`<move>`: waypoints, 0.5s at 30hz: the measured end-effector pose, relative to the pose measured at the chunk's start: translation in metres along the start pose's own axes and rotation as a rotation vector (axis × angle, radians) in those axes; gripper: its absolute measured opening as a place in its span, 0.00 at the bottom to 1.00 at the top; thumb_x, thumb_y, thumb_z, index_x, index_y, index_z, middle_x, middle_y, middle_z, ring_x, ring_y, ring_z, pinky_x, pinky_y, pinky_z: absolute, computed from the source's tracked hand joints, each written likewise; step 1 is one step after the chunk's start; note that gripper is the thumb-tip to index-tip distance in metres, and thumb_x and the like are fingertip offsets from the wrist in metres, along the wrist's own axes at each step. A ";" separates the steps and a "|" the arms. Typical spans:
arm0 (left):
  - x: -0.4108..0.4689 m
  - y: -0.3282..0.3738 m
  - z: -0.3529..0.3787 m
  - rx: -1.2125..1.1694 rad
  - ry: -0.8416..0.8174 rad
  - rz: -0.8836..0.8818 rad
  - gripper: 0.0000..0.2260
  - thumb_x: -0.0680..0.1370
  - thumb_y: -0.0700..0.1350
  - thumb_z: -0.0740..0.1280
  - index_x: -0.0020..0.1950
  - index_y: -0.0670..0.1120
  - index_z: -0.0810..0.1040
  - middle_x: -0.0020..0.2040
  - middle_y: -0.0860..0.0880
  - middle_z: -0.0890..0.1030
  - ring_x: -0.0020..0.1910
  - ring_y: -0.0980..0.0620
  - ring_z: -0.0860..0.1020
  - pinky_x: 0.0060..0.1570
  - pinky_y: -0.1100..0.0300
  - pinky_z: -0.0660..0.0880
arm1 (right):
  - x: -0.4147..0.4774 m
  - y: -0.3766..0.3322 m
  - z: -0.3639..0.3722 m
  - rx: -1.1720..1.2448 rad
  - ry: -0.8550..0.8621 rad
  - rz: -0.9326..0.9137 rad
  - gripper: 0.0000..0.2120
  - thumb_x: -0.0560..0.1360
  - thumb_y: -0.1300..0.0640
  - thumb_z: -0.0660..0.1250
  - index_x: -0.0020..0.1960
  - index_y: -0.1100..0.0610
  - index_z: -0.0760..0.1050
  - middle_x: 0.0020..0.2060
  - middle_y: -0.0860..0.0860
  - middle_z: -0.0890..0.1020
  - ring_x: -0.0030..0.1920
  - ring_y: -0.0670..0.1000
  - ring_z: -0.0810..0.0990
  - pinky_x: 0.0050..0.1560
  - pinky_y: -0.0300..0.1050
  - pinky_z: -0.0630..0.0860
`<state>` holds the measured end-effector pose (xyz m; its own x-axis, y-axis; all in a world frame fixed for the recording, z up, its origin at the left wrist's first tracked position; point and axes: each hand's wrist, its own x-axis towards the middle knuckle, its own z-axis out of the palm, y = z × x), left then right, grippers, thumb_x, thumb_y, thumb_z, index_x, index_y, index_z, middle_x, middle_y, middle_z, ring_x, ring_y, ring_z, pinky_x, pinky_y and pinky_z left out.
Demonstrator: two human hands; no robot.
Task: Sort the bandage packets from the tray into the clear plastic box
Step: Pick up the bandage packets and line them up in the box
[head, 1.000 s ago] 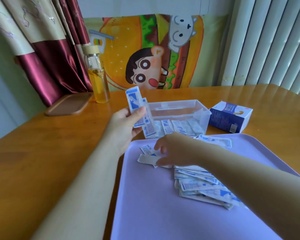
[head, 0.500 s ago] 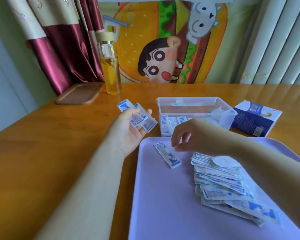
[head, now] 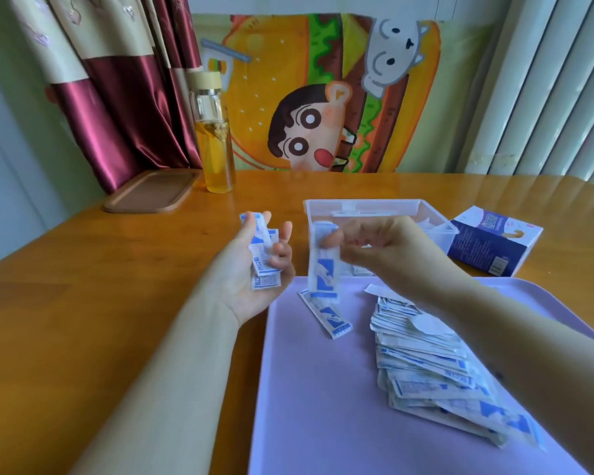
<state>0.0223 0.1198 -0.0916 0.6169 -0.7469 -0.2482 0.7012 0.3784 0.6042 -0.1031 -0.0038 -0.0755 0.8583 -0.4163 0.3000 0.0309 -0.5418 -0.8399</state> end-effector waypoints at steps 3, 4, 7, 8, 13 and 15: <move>-0.005 -0.001 0.003 0.079 -0.062 -0.050 0.24 0.78 0.63 0.53 0.64 0.50 0.74 0.47 0.46 0.84 0.39 0.56 0.78 0.42 0.64 0.79 | 0.004 -0.012 0.007 0.186 0.020 0.040 0.12 0.75 0.64 0.65 0.43 0.50 0.83 0.42 0.45 0.85 0.43 0.41 0.80 0.54 0.39 0.74; -0.006 -0.004 0.004 0.113 -0.061 -0.072 0.25 0.78 0.64 0.52 0.61 0.49 0.77 0.43 0.46 0.84 0.36 0.54 0.80 0.36 0.62 0.80 | 0.005 -0.016 0.010 0.191 0.017 0.034 0.12 0.75 0.63 0.64 0.43 0.50 0.83 0.42 0.45 0.85 0.43 0.42 0.80 0.54 0.39 0.75; -0.009 -0.012 0.008 0.147 -0.087 -0.129 0.28 0.77 0.65 0.53 0.53 0.44 0.80 0.38 0.46 0.80 0.34 0.53 0.77 0.33 0.63 0.75 | 0.011 -0.016 0.019 -0.059 -0.005 -0.031 0.10 0.75 0.61 0.64 0.48 0.51 0.83 0.41 0.51 0.85 0.40 0.45 0.81 0.45 0.36 0.75; -0.010 -0.014 0.009 0.136 -0.098 -0.139 0.28 0.77 0.65 0.53 0.54 0.44 0.80 0.39 0.46 0.80 0.36 0.53 0.76 0.37 0.63 0.74 | 0.013 -0.015 0.022 -0.160 -0.032 -0.059 0.10 0.76 0.61 0.64 0.50 0.53 0.83 0.40 0.52 0.85 0.37 0.42 0.79 0.42 0.30 0.74; -0.006 -0.015 0.011 -0.037 -0.041 -0.130 0.10 0.81 0.45 0.59 0.50 0.40 0.77 0.38 0.45 0.81 0.33 0.55 0.76 0.32 0.66 0.75 | 0.013 -0.007 0.017 -0.274 -0.052 -0.136 0.11 0.77 0.57 0.63 0.58 0.49 0.78 0.52 0.44 0.76 0.45 0.40 0.74 0.47 0.30 0.70; -0.002 -0.013 0.007 -0.134 -0.002 -0.105 0.07 0.81 0.40 0.59 0.55 0.41 0.74 0.40 0.44 0.80 0.29 0.54 0.76 0.27 0.67 0.74 | 0.010 -0.004 0.013 -0.308 -0.011 -0.038 0.09 0.76 0.55 0.64 0.55 0.50 0.78 0.48 0.44 0.76 0.41 0.42 0.75 0.44 0.34 0.70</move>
<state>0.0098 0.1125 -0.0934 0.5375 -0.7869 -0.3031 0.8032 0.3682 0.4683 -0.0880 0.0040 -0.0751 0.8648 -0.3848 0.3225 -0.0925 -0.7535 -0.6510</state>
